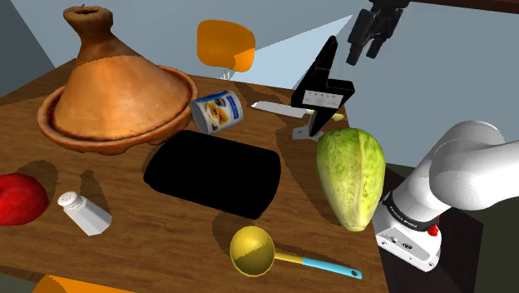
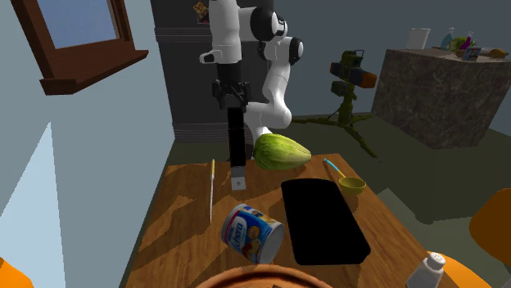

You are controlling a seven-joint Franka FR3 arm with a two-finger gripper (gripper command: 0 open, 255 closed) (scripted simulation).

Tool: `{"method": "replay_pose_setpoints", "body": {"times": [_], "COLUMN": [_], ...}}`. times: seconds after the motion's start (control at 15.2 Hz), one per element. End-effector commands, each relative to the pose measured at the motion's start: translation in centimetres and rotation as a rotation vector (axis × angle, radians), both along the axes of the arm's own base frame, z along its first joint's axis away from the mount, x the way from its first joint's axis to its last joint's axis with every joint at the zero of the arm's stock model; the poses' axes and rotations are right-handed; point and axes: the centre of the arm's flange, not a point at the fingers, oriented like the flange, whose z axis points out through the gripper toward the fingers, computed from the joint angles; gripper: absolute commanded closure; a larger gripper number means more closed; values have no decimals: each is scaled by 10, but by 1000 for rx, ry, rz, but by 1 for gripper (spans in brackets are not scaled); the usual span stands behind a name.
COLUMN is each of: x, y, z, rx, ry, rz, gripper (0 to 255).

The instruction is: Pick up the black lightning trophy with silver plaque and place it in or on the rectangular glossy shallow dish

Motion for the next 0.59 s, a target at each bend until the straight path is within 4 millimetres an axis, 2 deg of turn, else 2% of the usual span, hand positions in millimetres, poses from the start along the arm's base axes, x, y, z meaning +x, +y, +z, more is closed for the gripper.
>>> {"method": "replay_pose_setpoints", "body": {"times": [0.0, 0.26, 0.53], "x": [0, 17, 17], "y": [0, 29, 30], "z": [0, -42, -63], "rx": [0, -59, -59], "ry": [0, -37, -37], "rz": [0, 517, 517], "gripper": [0, 0, 0]}}
